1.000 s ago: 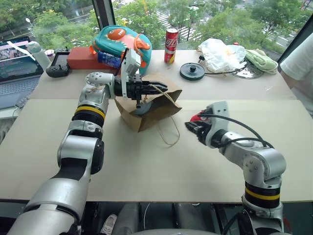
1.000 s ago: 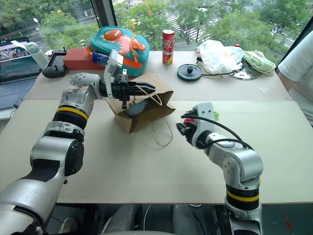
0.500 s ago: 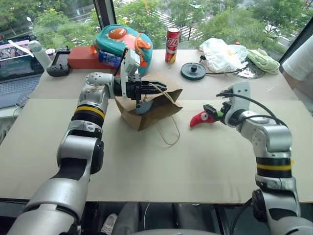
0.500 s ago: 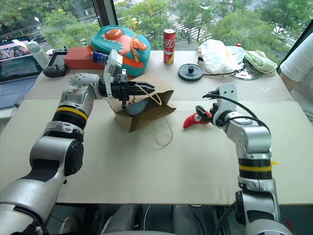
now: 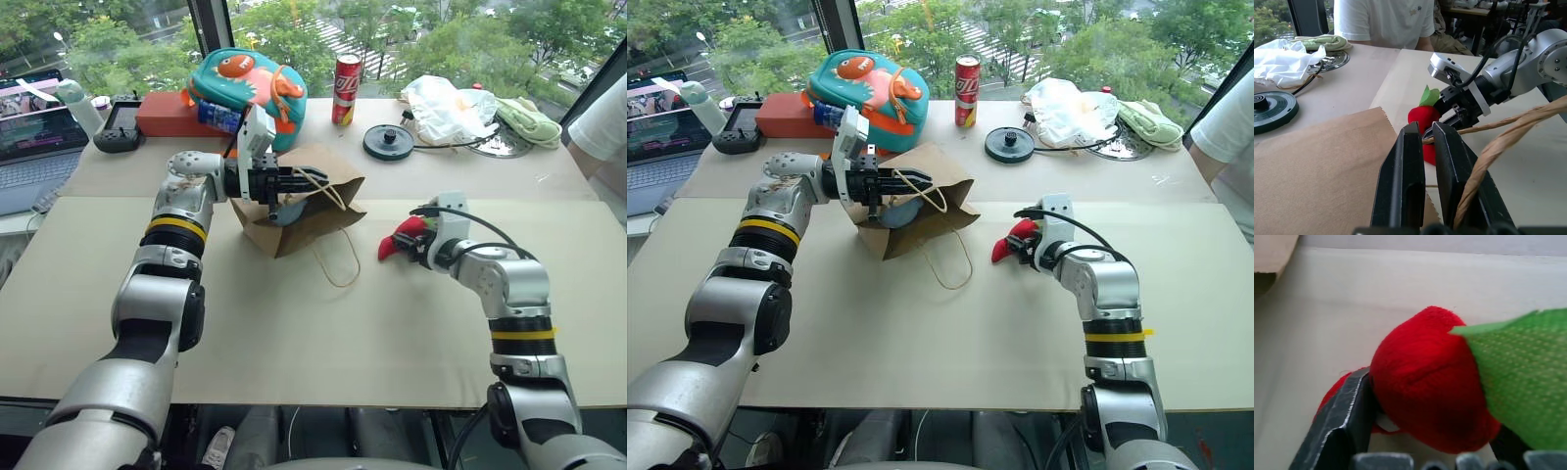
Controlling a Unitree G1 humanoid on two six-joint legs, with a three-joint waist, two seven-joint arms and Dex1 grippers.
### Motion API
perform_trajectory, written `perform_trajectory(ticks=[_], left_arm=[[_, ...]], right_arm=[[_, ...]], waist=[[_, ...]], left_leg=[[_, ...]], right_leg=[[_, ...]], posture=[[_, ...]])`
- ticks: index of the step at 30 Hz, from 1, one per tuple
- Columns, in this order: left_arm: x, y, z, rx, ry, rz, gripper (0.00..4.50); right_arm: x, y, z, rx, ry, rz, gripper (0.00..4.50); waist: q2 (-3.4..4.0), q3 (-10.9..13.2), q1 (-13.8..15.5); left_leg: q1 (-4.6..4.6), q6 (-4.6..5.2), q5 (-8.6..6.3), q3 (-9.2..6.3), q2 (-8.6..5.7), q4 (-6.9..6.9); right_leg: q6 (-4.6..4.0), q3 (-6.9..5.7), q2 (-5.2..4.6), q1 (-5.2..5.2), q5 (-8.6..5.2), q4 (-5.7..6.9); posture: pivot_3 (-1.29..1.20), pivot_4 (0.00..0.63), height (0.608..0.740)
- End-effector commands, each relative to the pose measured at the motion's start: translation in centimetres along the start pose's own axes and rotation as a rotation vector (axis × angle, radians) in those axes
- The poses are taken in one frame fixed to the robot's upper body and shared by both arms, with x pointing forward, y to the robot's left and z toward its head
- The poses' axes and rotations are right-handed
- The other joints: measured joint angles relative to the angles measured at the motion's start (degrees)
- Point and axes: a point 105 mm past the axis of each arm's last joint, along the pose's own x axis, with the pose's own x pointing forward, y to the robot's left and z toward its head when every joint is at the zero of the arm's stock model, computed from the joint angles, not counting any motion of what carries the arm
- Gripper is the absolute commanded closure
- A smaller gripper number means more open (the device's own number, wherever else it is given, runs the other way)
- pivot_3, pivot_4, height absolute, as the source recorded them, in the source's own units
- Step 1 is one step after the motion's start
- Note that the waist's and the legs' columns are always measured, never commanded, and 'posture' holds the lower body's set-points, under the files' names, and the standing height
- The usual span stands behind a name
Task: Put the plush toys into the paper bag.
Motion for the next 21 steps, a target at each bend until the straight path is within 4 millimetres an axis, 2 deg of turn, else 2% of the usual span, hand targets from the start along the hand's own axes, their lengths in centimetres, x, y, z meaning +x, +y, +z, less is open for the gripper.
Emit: perform_trajectory(ticks=[1, 2, 5, 7, 9, 11, 13, 17, 21], left_arm=[[-0.1, 0.2, 1.7, 0.057, -0.03, 0.007, 3.99], [-0.1, 0.2, 1.7, 0.057, -0.029, 0.007, 3.99], [-0.1, 0.2, 1.6, 0.057, -0.029, 0.007, 3.99], [0.0, 0.2, 1.6, 0.058, -0.029, 0.004, 3.99], [0.1, 0.1, 1.7, 0.058, -0.03, 0.0, 3.99], [0.2, 0.1, 1.7, 0.057, -0.031, -0.003, 3.99], [0.3, 0.1, 1.7, 0.057, -0.031, -0.005, 3.99], [0.3, 0.1, 1.8, 0.056, -0.03, -0.007, 3.99], [0.5, 0.1, 2.0, 0.056, -0.033, -0.01, 3.99]], right_arm=[[-0.4, 0.9, 0.6, 0.022, -0.033, 0.026, 2.77], [-0.5, 1.0, 0.9, 0.046, -0.051, 0.032, 3.06], [-1.1, 1.4, 1.8, 0.103, -0.104, 0.049, 3.06], [-2.1, 2.4, 2.8, 0.177, -0.159, 0.111, 3.06], [-3.5, 4.1, 3.8, 0.252, -0.205, 0.227, 3.06], [-5.1, 6.9, 3.8, 0.317, -0.2, 0.372, 3.06], [-5.9, 8.5, 3.5, 0.353, -0.185, 0.444, 3.06], [-5.8, 11.3, 2.7, 0.434, -0.151, 0.498, 3.06], [-3.9, 14.1, 2.6, 0.497, -0.118, 0.503, 3.06]], waist=[[0.0, 0.0, 0.0], [0.0, 0.0, 0.0], [0.0, 0.0, 0.1], [0.0, 0.0, 0.1], [0.0, 0.0, 0.1], [0.0, 0.0, 0.1], [0.01, 0.0, 0.1], [0.02, 0.0, 0.1], [0.04, 0.0, 0.1]], left_leg=[[0.0, 0.0, 0.0, 0.0, 0.0, 0.0], [0.0, 0.0, 0.0, 0.0, 0.0, 0.01], [0.0, 0.0, 0.0, -0.01, 0.0, 0.01], [-0.02, 0.0, 0.0, -0.02, -0.01, 0.01], [-0.05, 0.0, 0.0, -0.03, -0.01, 0.0], [-0.08, 0.0, 0.0, -0.04, -0.01, 0.0], [-0.08, 0.0, 0.0, -0.08, 0.0, -0.02], [-0.06, 0.0, 0.0, -0.1, 0.0, -0.02], [-0.06, -0.04, 0.02, -0.07, -0.03, 0.0]], right_leg=[[0.0, 0.0, 0.0, 0.0, 0.0, 0.0], [0.0, 0.0, 0.0, 0.0, 0.0, 0.0], [0.0, 0.0, 0.0, -0.01, 0.0, 0.01], [0.0, 0.0, 0.0, -0.01, 0.0, 0.03], [0.0, 0.0, -0.01, -0.03, 0.0, 0.03], [0.0, 0.0, -0.01, -0.06, 0.0, 0.03], [-0.01, -0.02, -0.01, -0.06, 0.0, 0.06], [0.0, -0.05, 0.0, -0.07, 0.0, 0.12], [0.0, -0.03, -0.03, -0.19, 0.0, 0.27]], posture=[[0.0, 0.15, 0.74], [0.0, 0.15, 0.74], [0.0, 0.15, 0.74], [0.0, 0.15, 0.74], [0.0, 0.15, 0.74], [0.0, 0.15, 0.74], [0.0, 0.15, 0.74], [0.0, 0.15, 0.74], [0.0, 0.15, 0.74]])
